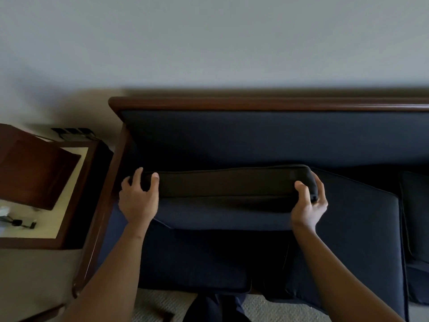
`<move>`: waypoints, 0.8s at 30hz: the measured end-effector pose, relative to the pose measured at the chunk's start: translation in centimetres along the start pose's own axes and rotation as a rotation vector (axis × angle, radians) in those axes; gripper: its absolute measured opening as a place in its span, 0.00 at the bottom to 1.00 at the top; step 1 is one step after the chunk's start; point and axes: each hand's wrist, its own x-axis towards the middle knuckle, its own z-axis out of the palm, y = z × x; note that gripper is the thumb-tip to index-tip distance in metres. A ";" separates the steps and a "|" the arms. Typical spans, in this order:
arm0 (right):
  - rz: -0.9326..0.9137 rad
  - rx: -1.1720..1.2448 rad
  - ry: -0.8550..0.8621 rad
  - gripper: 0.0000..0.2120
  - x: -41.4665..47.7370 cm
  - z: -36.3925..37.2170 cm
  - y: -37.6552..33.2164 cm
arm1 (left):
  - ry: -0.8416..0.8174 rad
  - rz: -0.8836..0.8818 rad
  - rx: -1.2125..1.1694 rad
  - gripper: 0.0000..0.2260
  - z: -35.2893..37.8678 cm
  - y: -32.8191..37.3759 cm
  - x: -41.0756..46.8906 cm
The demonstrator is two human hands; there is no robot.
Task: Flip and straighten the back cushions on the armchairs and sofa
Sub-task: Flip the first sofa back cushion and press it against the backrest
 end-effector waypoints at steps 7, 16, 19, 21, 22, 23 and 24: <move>0.031 -0.004 0.110 0.17 -0.1 2.8 -1.4 | 0.163 -0.477 -0.826 0.19 -0.2 0.1 1.9; 0.062 0.000 0.152 0.17 0.8 9.9 -5.1 | 0.234 -0.420 -0.840 0.16 -3.9 1.7 9.5; 0.063 0.009 0.149 0.16 1.9 13.1 -6.3 | 0.232 -0.348 -0.865 0.16 -5.3 2.7 13.2; 0.049 -0.008 0.138 0.15 3.1 15.2 -6.7 | 0.210 -0.297 -0.873 0.17 -5.9 3.2 16.0; 0.048 -0.022 0.128 0.14 3.7 16.2 -6.8 | 0.194 -0.272 -0.863 0.18 -6.1 3.6 17.4; 0.051 -0.041 0.114 0.13 4.4 17.2 -6.7 | 0.181 -0.249 -0.850 0.17 -6.2 4.0 18.6; 0.054 -0.068 0.097 0.12 5.1 18.2 -6.6 | 0.174 -0.226 -0.840 0.16 -6.2 4.4 19.9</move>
